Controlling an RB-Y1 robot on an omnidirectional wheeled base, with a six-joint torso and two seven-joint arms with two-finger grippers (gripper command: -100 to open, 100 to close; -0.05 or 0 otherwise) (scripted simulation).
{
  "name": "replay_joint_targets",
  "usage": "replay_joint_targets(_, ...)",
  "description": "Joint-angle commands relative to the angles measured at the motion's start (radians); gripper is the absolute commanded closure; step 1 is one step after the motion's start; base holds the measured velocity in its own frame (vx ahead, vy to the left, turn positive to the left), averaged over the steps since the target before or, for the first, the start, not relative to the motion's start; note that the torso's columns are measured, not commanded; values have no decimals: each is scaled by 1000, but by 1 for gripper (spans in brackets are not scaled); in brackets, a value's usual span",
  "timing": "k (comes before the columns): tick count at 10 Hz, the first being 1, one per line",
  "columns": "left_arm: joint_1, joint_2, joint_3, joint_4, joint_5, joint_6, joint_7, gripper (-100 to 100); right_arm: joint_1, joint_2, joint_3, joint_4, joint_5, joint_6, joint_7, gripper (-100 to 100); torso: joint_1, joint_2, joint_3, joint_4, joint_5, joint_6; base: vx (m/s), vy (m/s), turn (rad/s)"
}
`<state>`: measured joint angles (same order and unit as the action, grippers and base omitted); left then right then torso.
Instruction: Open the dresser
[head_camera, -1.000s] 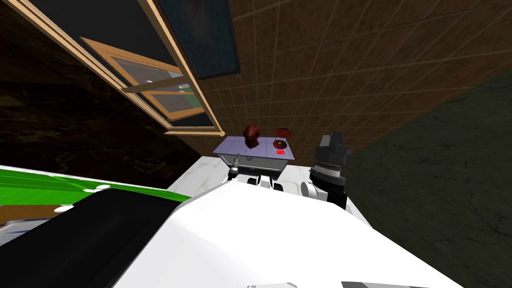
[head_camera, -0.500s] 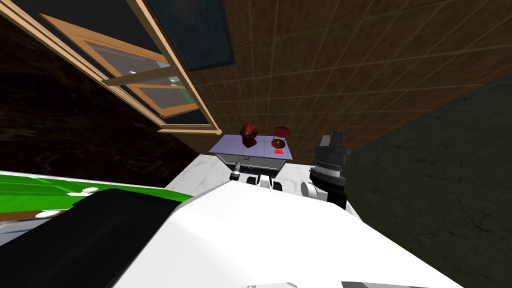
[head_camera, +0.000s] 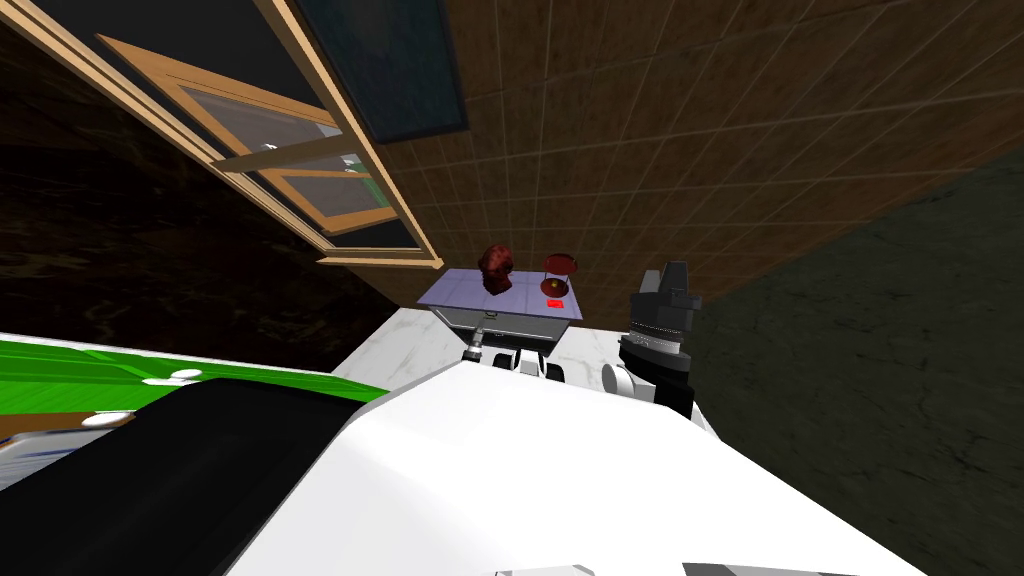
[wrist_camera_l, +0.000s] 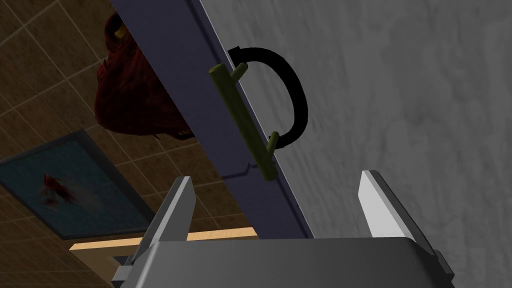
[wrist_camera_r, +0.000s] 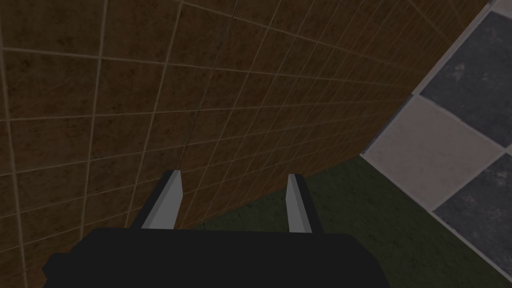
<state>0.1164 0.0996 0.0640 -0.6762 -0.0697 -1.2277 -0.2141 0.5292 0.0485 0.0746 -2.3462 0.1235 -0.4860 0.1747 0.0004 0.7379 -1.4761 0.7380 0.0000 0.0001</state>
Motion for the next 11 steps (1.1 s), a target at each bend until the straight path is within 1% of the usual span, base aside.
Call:
replay_joint_targets(1, -16, -21, 2, 61, -1, -30, -3, -100, 0, 0, 0, 0, 0, 0, 0, 0, 0, 0, 0, 0, 0, 0, 5, -26, 18)
replay_joint_targets(2, -23, -40, 3, 87, -2, -42, -3, -100, 0, 0, 0, 0, 0, 0, 0, 0, 0, 0, 0, 0, 0, 0, 8, -30, 20)
replay_joint_targets(3, -24, -46, 3, 92, -2, -45, -3, -100, 0, 0, 0, 0, 0, 0, 0, 0, -1, 0, 0, 0, 0, 0, 6, -26, 12)
replay_joint_targets(4, -19, -42, 2, 80, -2, -37, -4, -100, 0, 0, 0, 0, 0, 0, 0, 0, 0, 0, 0, 0, 0, 0, 2, -12, 2)
replay_joint_targets(5, -45, -34, 4, 70, 1, -4, 2, -100, 0, 0, 0, 0, 0, 0, 0, 0, 1, 0, 0, 0, 0, 0, -10, -17, 15)
replay_joint_targets(8, -70, -26, 7, 59, 5, 32, 9, -100, 0, 0, 0, 0, 0, 0, 0, 0, -1, 0, 0, 0, 0, 0, -14, -18, 9)
replay_joint_targets(9, -57, -29, 5, 46, 3, 32, 8, -100, 0, 0, 0, 0, 0, 0, 0, 0, 0, 0, 0, 0, 0, 0, -5, -7, 0)
replay_joint_targets(10, -51, -32, 5, 67, 2, 5, 4, 100, 0, 0, 0, 0, 0, 0, 0, 0, 0, 0, 0, 0, 0, 0, 7, 8, -11)
replay_joint_targets(11, -51, -32, 5, 67, 2, 5, 4, 100, 0, 0, 0, 0, 0, 0, 0, 0, 1, -1, 0, 0, 0, 0, 4, 10, 5)
